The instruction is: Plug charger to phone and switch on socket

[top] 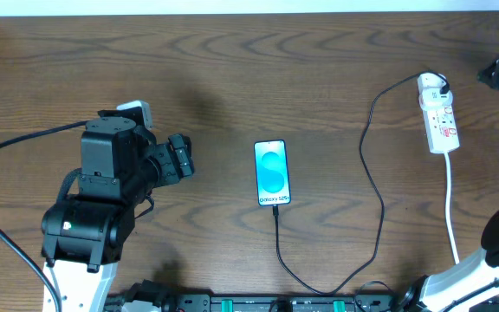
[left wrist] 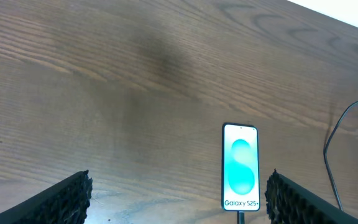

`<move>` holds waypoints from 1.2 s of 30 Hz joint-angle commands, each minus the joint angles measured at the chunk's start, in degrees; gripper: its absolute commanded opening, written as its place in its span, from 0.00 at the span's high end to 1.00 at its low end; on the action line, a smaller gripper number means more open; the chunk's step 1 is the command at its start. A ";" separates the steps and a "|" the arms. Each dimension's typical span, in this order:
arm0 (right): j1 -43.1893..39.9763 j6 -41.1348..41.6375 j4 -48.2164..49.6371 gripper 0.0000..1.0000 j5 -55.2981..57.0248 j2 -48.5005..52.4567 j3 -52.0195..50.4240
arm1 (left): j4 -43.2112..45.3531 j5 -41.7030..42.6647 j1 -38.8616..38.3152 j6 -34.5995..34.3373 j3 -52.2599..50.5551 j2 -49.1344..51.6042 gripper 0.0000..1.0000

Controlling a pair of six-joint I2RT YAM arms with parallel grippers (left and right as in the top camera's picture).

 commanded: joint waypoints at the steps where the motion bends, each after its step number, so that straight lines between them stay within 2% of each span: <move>1: 0.17 0.61 -0.07 0.01 -3.65 -1.38 0.90 | -0.04 -0.72 -0.02 0.70 0.11 0.13 0.11; 25: 0.17 0.63 -0.07 0.01 -3.50 -1.27 0.87 | -0.02 -0.70 -0.44 0.70 -0.42 -1.07 0.11; 31: 0.20 0.63 -0.07 0.01 -3.50 -1.27 0.87 | -0.42 -0.70 -0.46 0.68 -3.93 -5.75 0.11; 36: 0.17 0.63 -0.07 0.01 -3.50 -1.27 0.87 | 2.08 -1.01 -0.44 0.72 -11.65 -10.58 0.11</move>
